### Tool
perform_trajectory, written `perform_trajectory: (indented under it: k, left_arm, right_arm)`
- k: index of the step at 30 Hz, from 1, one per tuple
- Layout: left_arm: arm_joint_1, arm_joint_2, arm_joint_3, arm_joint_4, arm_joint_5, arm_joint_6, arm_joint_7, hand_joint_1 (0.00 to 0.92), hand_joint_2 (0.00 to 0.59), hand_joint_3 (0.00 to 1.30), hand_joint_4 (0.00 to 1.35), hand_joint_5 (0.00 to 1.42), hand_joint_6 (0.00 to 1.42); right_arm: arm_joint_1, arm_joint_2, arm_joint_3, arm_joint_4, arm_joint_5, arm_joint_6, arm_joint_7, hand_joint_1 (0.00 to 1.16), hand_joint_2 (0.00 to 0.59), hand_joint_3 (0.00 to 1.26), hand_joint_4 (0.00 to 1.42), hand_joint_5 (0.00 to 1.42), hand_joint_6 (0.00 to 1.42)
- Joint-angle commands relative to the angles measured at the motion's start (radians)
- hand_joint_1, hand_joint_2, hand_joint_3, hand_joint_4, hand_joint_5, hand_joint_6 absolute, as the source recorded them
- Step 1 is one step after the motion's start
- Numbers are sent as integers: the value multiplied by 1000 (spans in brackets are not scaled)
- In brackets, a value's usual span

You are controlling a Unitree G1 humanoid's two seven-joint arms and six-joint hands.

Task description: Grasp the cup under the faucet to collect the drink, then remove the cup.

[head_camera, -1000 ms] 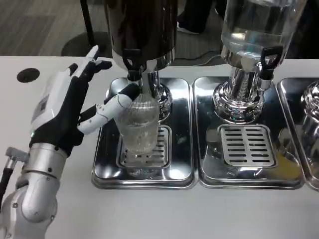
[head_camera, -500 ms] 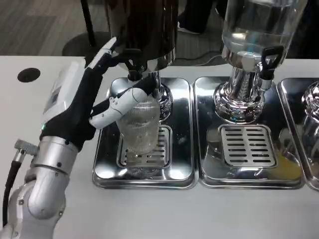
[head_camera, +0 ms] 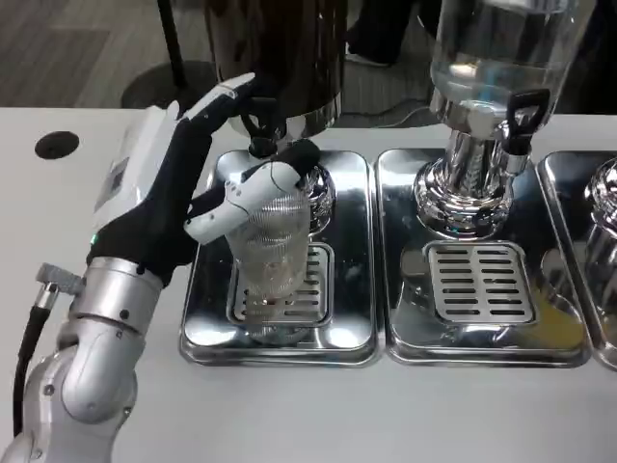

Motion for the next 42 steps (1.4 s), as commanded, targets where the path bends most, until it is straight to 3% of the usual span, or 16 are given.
perform_trajectory:
  k: [1,16,42]
  left_arm:
    - [11,-10,-10,-30,17,-2,1,57,52,343,300,210,0]
    - [31,-7,-2,-27,7,-15,23,48,65,494,362,231,0]
    - [74,-14,8,-28,-8,-39,47,50,74,531,392,243,0]
  right_arm:
    - [6,4,-10,-14,9,-14,-3,623,586,400,284,184,139]
    - [0,4,-5,-13,2,-14,-4,621,586,400,290,184,140]
    - [0,5,-7,-9,5,-20,-5,610,586,400,290,184,138]
